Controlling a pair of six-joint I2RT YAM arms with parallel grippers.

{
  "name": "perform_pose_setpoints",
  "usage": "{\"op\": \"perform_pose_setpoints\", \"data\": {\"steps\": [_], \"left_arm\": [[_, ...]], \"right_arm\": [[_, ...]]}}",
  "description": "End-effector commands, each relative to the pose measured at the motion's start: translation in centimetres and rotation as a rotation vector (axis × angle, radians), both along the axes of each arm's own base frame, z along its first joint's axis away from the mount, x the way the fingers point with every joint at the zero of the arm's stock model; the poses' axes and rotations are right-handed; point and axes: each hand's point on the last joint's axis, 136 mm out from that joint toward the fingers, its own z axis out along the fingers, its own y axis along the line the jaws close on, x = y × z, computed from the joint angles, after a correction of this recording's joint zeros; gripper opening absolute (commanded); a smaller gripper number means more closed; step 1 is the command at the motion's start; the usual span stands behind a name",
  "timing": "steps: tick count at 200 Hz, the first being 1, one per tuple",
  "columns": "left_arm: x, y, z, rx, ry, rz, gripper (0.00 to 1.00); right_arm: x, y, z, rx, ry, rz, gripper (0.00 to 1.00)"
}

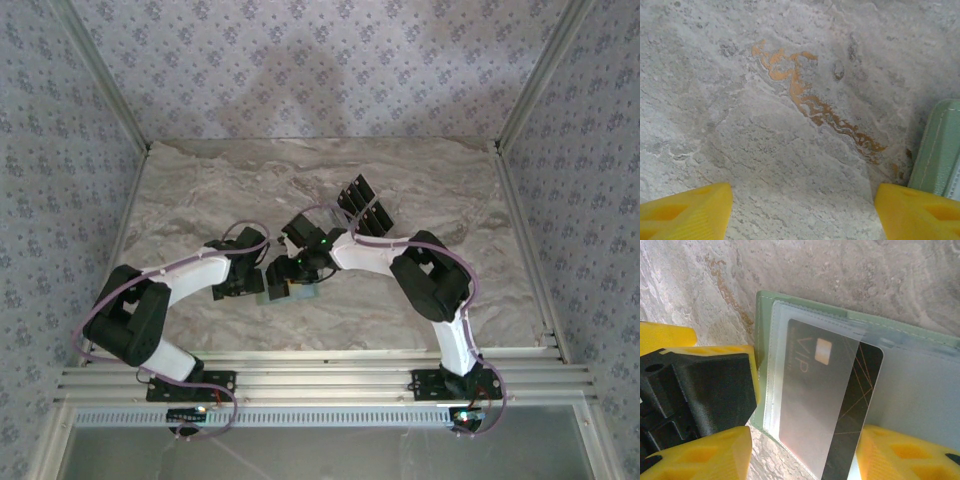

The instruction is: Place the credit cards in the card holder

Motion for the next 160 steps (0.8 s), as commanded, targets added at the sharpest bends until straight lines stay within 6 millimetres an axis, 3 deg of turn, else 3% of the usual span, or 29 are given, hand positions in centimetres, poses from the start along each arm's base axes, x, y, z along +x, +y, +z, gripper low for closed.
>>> {"op": "perform_pose_setpoints", "data": {"steps": [1,26,55,89,130,160], "left_arm": [[0.5,-0.1,0.7,-0.005,-0.011,-0.003,0.78],[1.4,0.1,2.2,-0.026,-0.046,0.010,0.78],[1.5,0.5,2.9,-0.032,-0.052,0.023,0.79],[0.5,1.5,2.7,-0.001,-0.038,0.044,0.79],[-0.4,2.1,1.8,0.018,-0.013,0.062,0.80],[-0.8,2.3,1.2,0.023,0.002,0.070,0.80]], "right_arm": [[1.1,-1.5,2.4,0.034,-0.034,-0.023,0.59],[1.8,-3.3,3.5,0.018,-0.058,-0.052,0.60],[2.0,-4.4,2.8,-0.028,-0.073,-0.044,0.56],[1.9,-4.2,1.5,-0.062,-0.060,-0.030,0.25],[1.4,-3.1,0.5,-0.073,-0.050,-0.001,0.11],[1.2,-2.6,-0.1,-0.080,-0.043,0.011,0.07]]}}
